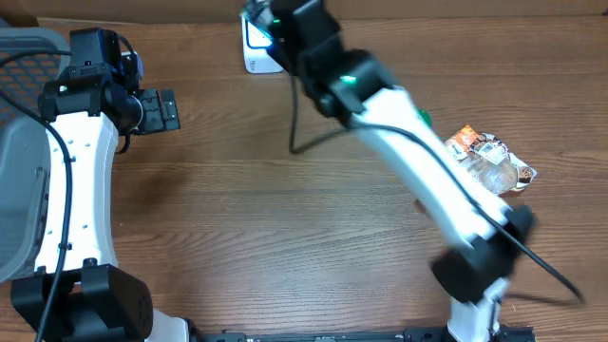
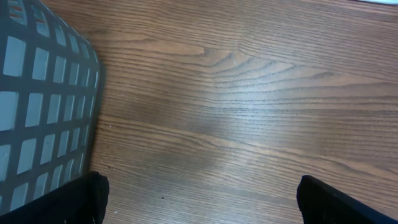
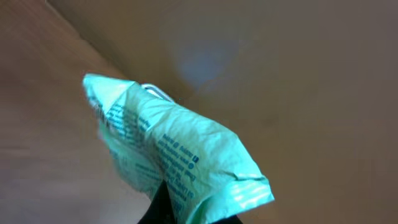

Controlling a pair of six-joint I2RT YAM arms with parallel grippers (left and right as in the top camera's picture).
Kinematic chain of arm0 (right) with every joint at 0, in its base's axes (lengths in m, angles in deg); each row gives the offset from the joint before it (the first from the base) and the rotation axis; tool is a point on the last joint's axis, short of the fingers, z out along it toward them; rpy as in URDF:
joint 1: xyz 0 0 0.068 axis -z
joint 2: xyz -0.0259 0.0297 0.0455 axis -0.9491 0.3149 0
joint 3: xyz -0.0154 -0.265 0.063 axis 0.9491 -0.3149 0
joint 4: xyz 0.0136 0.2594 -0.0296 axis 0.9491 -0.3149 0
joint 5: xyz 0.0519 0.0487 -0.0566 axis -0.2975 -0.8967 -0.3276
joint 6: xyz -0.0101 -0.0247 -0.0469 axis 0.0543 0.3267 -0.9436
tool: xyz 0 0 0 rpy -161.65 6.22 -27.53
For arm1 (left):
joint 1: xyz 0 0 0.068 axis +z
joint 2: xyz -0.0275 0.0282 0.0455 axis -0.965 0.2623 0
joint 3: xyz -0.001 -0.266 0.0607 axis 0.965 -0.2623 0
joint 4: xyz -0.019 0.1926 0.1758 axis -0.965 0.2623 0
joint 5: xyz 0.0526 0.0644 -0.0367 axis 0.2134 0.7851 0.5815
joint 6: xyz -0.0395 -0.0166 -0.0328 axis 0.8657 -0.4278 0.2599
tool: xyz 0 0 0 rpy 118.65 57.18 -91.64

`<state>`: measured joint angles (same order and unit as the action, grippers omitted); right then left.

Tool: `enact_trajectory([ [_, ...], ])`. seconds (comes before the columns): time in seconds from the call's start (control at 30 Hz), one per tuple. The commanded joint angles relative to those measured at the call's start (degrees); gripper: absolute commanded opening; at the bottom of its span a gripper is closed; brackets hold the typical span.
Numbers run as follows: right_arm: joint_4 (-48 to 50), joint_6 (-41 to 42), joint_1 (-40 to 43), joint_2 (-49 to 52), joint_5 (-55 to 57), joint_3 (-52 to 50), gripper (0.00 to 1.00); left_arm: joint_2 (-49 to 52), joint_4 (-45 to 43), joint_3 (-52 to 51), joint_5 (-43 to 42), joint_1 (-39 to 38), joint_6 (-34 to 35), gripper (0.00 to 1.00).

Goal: Scan the item barcode
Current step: 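Carry the mint pack right and release it beside the green jar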

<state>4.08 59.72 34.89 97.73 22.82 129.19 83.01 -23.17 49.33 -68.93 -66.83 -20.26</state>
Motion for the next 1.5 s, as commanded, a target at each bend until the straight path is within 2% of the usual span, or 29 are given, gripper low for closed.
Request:
enact_trajectory([
  [0.0, -10.2, 20.8, 1.8, -8.0, -10.7, 1.2, 0.04, 0.1, 0.0, 0.0, 0.5, -0.1, 0.4, 0.99],
  [0.1, -20.8, 24.6, 3.8, -11.3, -16.8, 1.2, 0.04, 0.1, 0.0, 0.0, 0.5, -0.1, 0.4, 1.00],
  [0.23, -32.9, 24.7, 7.7, -11.6, -24.8, 1.2, 0.04, 0.1, 0.0, 0.0, 0.5, -0.1, 0.4, 0.99],
  [0.4, -41.4, 24.7, 12.0, -9.6, -25.1, -2.4, 0.04, 0.1, 0.0, 0.0, 0.5, -0.1, 0.4, 1.00],
  [0.67, -35.3, 24.8, 16.5, -9.5, -25.1, -20.4, 0.04, 0.1, 0.0, 0.0, 0.5, -0.1, 0.4, 0.99],
  [0.9, -28.4, 30.5, 23.8, -9.5, -20.2, -32.1, 0.04, 0.1, 0.0, 0.0, 0.5, -0.1, 0.4, 1.00],
  [1.1, -25.8, 31.3, 31.1, -9.5, -16.9, -34.2, 0.04, 0.1, 0.0, 0.0, 0.5, -0.1, 0.4, 0.99],
  [1.47, -25.3, 26.6, 35.2, -9.4, -15.9, -34.6, 0.13, 0.1, 0.0, 0.0, 0.5, -0.1, 0.4, 1.00],
])
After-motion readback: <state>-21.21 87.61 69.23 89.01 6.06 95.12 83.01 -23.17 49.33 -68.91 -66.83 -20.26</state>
